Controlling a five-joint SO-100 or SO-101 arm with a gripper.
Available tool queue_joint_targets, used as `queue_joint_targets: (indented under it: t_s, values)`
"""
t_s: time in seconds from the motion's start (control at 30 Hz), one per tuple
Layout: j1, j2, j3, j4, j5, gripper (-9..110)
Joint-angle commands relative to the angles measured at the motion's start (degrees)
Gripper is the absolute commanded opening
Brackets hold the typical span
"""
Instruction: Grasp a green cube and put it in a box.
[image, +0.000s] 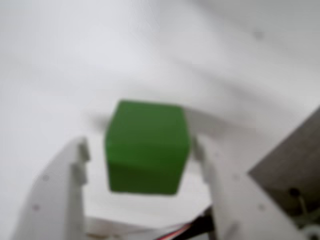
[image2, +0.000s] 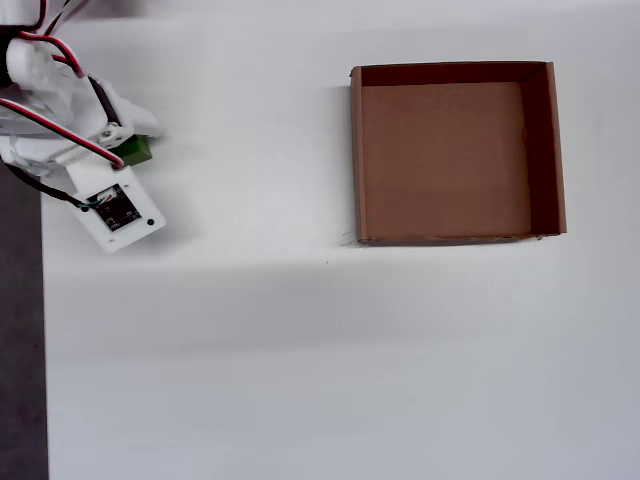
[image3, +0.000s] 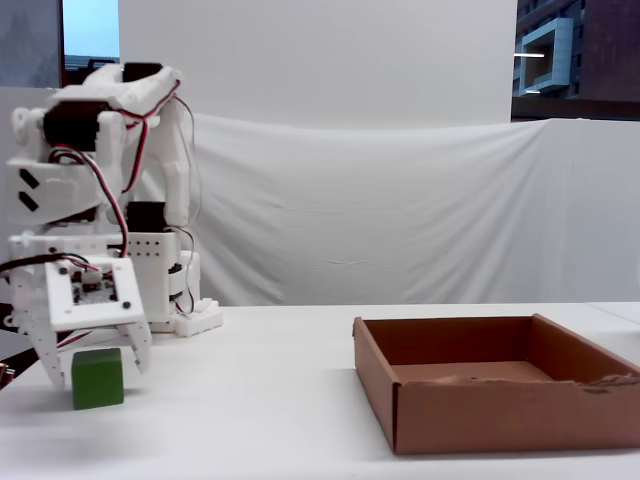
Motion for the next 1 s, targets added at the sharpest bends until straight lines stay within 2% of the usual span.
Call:
queue_joint_targets:
  t_s: [0.0,0.97]
  values:
    - [-0.6,2.4,-0.1,-0.4,-0.5,26]
    - [-0.7,6.0,3.0,-0.9,-0.4,17]
